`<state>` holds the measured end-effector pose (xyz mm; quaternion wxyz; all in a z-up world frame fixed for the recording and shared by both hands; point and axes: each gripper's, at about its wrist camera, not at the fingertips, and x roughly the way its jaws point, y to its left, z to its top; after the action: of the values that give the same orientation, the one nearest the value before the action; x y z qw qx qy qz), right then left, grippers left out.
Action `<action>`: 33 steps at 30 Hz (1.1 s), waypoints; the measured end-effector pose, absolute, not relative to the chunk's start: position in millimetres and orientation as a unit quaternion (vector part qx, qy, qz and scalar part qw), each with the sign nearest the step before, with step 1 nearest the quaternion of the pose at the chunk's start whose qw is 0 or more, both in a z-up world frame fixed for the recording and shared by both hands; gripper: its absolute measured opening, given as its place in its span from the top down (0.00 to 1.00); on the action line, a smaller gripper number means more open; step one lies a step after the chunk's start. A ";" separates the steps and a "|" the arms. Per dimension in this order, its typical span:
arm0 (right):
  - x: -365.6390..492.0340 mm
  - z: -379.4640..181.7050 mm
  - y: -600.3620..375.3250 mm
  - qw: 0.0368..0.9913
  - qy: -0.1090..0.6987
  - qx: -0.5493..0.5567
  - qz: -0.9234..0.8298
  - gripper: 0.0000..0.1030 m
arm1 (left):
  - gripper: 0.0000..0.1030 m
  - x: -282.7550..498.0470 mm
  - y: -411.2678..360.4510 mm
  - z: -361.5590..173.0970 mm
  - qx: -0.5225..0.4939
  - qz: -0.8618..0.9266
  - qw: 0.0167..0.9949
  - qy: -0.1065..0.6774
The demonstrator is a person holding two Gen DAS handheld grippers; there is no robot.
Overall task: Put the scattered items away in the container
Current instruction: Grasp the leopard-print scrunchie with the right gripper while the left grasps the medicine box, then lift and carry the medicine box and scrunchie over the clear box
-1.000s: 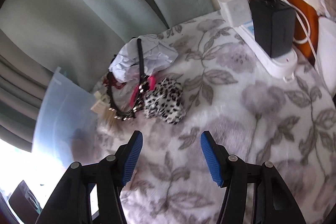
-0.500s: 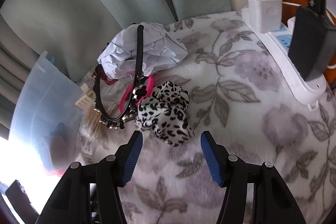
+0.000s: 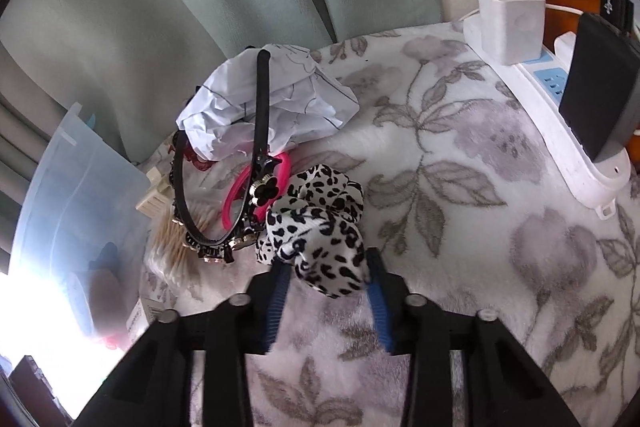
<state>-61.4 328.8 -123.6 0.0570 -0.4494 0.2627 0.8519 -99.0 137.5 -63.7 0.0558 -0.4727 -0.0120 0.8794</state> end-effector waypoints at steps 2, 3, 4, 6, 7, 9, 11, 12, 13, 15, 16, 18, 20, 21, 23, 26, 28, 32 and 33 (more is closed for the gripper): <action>-56.1 -120.2 329.9 0.056 0.268 -0.448 0.851 0.76 | 0.45 -97.7 135.5 -61.1 -0.472 0.880 0.056 -0.016; -52.9 -118.1 330.6 0.056 0.270 -0.447 0.851 0.78 | 0.45 -96.7 134.8 -59.5 -0.471 0.880 0.058 -0.018; -49.8 -115.8 331.1 0.056 0.272 -0.445 0.852 0.79 | 0.45 -95.6 134.2 -57.9 -0.470 0.881 0.060 -0.019; -41.4 -108.8 331.8 0.056 0.275 -0.438 0.854 0.79 | 0.45 -91.8 135.6 -53.5 -0.466 0.882 0.065 -0.020; -37.8 -105.7 332.2 0.054 0.277 -0.435 0.855 0.79 | 0.45 -89.4 136.4 -50.2 -0.463 0.883 0.069 -0.019; -26.8 -96.5 333.0 0.050 0.284 -0.424 0.858 0.79 | 0.45 -85.1 138.3 -44.9 -0.458 0.885 0.075 -0.017; -18.7 -89.3 333.8 0.049 0.288 -0.418 0.861 0.79 | 0.45 -81.5 139.2 -37.8 -0.453 0.888 0.083 -0.017; -14.0 -84.8 334.1 0.049 0.290 -0.414 0.862 0.79 | 0.45 -79.7 139.3 -34.7 -0.450 0.889 0.084 -0.017; -11.8 -80.7 335.8 0.049 0.291 -0.411 0.862 0.79 | 0.45 -77.3 139.1 -30.0 -0.445 0.891 0.087 -0.017; -7.2 -71.2 334.0 0.050 0.295 -0.402 0.866 0.79 | 0.45 -72.9 138.8 -21.6 -0.436 0.895 0.091 -0.018; -4.8 -66.5 333.1 0.051 0.297 -0.397 0.867 0.79 | 0.45 -70.6 138.6 -17.2 -0.431 0.898 0.092 -0.018; 4.3 -53.3 332.0 0.049 0.298 -0.384 0.872 0.79 | 0.45 -65.2 137.8 -7.4 -0.421 0.902 0.096 -0.019; 10.0 -41.2 333.9 0.047 0.298 -0.374 0.877 0.79 | 0.45 -59.9 136.9 1.7 -0.412 0.906 0.099 -0.019; 13.8 -35.9 334.1 0.045 0.298 -0.369 0.879 0.79 | 0.45 -57.2 136.6 6.3 -0.407 0.908 0.101 -0.019; 9.9 -35.7 337.5 0.044 0.298 -0.360 0.883 0.79 | 0.45 -52.5 134.9 13.9 -0.399 0.911 0.104 -0.019; 16.1 -24.3 338.1 0.040 0.298 -0.346 0.889 0.79 | 0.45 -41.5 132.8 28.7 -0.383 0.917 0.108 -0.020; 22.8 -12.9 336.1 0.037 0.296 -0.335 0.894 0.79 | 0.45 -35.3 131.5 38.1 -0.373 0.921 0.111 -0.022; 36.9 8.9 332.0 0.031 0.295 -0.316 0.901 0.79 | 0.45 -22.8 129.2 56.1 -0.353 0.928 0.117 -0.025; 41.0 14.1 330.7 0.029 0.295 -0.311 0.903 0.79 | 0.45 -18.8 128.5 61.4 -0.347 0.930 0.119 -0.026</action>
<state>41.0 330.7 14.1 0.0292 -0.3114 0.2947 0.9030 -18.8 128.5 61.4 0.1187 -0.3472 -0.0257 0.9299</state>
